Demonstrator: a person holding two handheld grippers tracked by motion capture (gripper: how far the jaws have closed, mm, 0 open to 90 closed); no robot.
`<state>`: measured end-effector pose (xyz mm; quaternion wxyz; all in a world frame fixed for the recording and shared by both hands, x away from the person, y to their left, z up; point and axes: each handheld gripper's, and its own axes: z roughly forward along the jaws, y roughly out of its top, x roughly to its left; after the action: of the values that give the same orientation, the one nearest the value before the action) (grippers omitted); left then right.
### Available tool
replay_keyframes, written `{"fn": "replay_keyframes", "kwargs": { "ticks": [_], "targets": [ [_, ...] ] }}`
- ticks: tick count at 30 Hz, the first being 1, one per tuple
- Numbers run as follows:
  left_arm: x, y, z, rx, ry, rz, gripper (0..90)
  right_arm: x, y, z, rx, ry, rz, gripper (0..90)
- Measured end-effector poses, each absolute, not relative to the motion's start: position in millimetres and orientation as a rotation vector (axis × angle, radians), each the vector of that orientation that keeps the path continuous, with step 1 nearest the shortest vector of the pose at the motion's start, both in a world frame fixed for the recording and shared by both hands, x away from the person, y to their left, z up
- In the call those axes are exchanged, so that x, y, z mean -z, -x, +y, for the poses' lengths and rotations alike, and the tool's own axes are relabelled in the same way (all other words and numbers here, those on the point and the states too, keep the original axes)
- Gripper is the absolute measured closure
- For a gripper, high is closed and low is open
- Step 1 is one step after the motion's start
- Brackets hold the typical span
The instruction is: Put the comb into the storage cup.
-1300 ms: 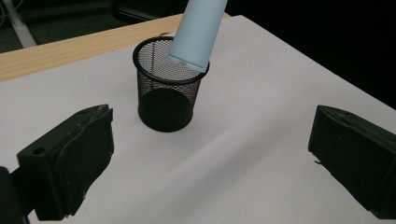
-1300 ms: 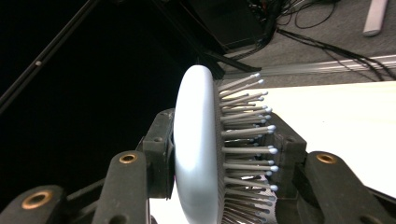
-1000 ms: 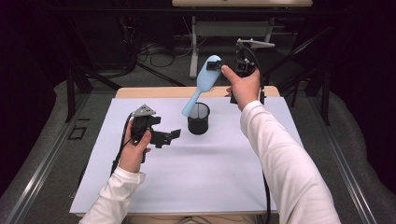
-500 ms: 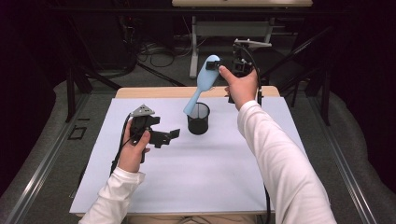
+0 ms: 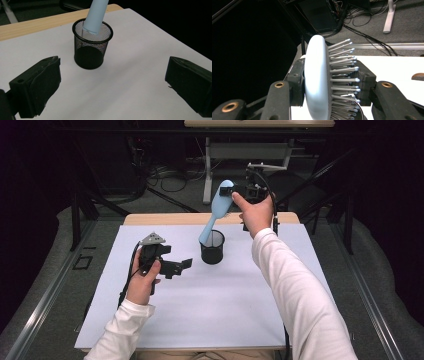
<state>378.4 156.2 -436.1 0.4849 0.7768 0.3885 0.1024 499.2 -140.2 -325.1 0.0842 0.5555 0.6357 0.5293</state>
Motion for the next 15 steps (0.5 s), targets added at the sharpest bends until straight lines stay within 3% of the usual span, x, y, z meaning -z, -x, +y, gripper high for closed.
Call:
{"fn": "replay_keyframes", "kwargs": {
  "ticks": [15],
  "targets": [
    [437.4, -379.0, 156.3, -0.246, -1.89, 0.95, 0.4, 332.7, -501.3, -134.0, -1.525, -1.629, 1.907, 51.2]
  ]
}}
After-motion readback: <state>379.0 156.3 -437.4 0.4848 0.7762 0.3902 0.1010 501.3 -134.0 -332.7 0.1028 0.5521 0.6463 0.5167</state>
